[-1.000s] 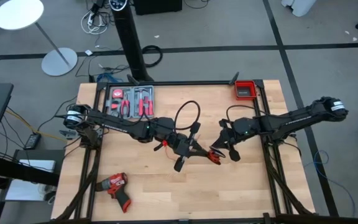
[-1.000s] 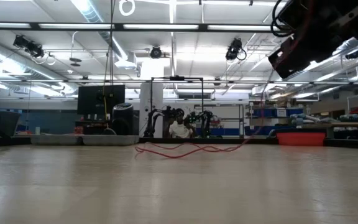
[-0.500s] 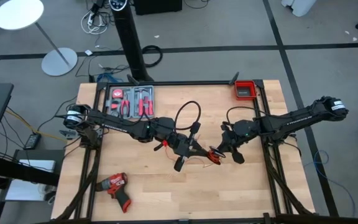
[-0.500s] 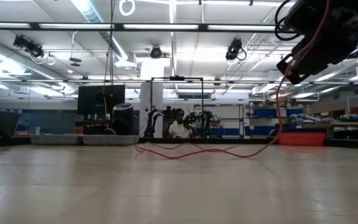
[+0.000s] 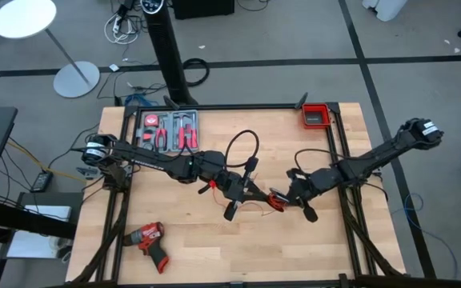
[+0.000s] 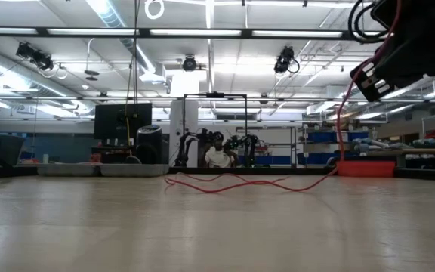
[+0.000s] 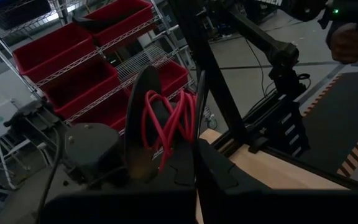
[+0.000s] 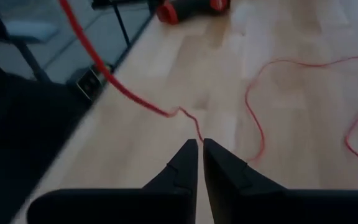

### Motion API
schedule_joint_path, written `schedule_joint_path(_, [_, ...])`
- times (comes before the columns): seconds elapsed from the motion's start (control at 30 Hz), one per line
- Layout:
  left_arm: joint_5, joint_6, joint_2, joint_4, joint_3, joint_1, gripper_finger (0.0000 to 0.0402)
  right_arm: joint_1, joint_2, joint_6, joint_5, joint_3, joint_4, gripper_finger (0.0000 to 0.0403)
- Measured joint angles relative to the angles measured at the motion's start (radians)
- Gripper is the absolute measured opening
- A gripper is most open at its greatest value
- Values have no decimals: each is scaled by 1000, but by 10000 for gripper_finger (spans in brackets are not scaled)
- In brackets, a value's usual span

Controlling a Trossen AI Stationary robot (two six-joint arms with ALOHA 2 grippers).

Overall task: Coil cords
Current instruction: Coil the red wire on the black spool

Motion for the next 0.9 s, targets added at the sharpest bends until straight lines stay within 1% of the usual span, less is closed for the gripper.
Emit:
schedule_joint_path(0.17, [0, -1, 0, -8, 0, 0, 0, 35, 0, 2, 36, -26, 114, 37])
schedule_joint_path(0.37, [0, -2, 0, -24, 0, 0, 0, 69, 0, -27, 89, -27, 144, 50])
schedule_joint_path(0.5, [0, -6, 0, -23, 0, 1, 0, 89, 3, -33, 94, -27, 134, 52])
schedule_joint_path(0.67, [0, -6, 0, -21, 0, 1, 0, 110, 7, -34, 138, -27, 80, 49])
schedule_joint_path(0.9, [0, -7, 0, -21, 0, 1, 0, 140, 7, -35, 176, -27, 89, 48])
